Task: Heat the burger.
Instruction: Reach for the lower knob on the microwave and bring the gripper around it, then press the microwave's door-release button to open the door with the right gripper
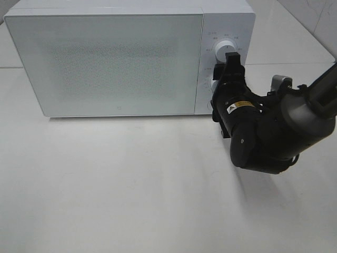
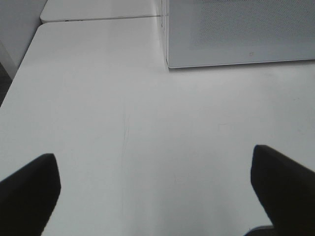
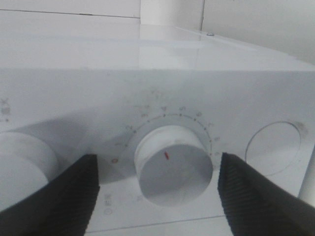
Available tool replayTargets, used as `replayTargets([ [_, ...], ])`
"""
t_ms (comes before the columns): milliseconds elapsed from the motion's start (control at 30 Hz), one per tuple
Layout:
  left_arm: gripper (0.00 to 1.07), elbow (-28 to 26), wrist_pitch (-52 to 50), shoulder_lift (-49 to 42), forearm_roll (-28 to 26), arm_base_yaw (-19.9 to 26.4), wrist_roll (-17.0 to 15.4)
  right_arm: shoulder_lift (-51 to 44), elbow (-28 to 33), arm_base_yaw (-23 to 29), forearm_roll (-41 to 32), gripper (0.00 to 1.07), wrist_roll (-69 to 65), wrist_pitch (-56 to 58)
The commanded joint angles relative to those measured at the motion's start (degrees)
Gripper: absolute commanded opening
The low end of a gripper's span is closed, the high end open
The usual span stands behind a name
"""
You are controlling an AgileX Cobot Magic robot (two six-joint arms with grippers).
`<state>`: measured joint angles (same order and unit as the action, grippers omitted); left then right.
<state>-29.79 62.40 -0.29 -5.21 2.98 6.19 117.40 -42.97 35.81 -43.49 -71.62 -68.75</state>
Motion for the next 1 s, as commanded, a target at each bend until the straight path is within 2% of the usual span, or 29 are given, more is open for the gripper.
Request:
replayTargets([
  [33, 0.98, 0.17, -0.80, -0.92, -0.23, -0.06, -0.23, -2.23, 2.75, -0.29, 1.49, 0.70, 0.40, -7.96],
  [233, 0.98, 0.17, -0.80, -0.92, -0.23, -0.06, -0.23, -4.18, 5.04, -0.29, 4.24, 0.70, 2.06, -5.04],
  [300, 0.98, 0.17, -0.80, -0.92, -0.23, -0.06, -0.23, -7.33, 7.28, -0.29, 7.45, 0.70, 6.42, 0.23],
  [500, 0.98, 0.17, -0.80, -0.92, -0.23, -0.06, -0.23, -11.52, 9.17, -0.34, 9.68, 0.70, 12.95, 7.39],
  [567, 0.98, 0.17, -0.80, -0.92, -0.23, -0.06, -0.23, -16.56, 10.03, -0.46, 10.03, 0.70, 23.43, 16.84],
  [633, 0.98, 0.17, -0.80, -0.92, -0.23, -0.06, -0.23, -17.88, 10.03, -0.46, 10.03, 0.70, 27.16, 19.82],
  [667, 0.98, 0.17, -0.80, -0.92, -0.23, -0.06, -0.23, -20.23, 10.03, -0.46, 10.26, 0.70, 34.43, 24.75],
  [767, 0.98, 0.17, -0.80, -0.92, -0.23, -0.06, -0.23, -21.37, 10.03, -0.46, 10.49, 0.70, 37.93, 27.27],
  [867, 0.98, 0.17, -0.80, -0.92, -0.23, -0.06, -0.23, -26.13, 9.97, -0.46, 12.72, 0.70, 50.88, 38.39],
  [967, 0.98, 0.17, -0.80, -0.92, -0.23, -0.06, -0.23, -26.81, 9.97, -0.46, 13.18, 0.70, 53.17, 40.16],
  [1000, 0.98, 0.17, -0.80, -0.92, -0.23, -0.06, -0.23, -28.48, 9.97, -0.46, 14.78, 0.70, 57.24, 44.69],
])
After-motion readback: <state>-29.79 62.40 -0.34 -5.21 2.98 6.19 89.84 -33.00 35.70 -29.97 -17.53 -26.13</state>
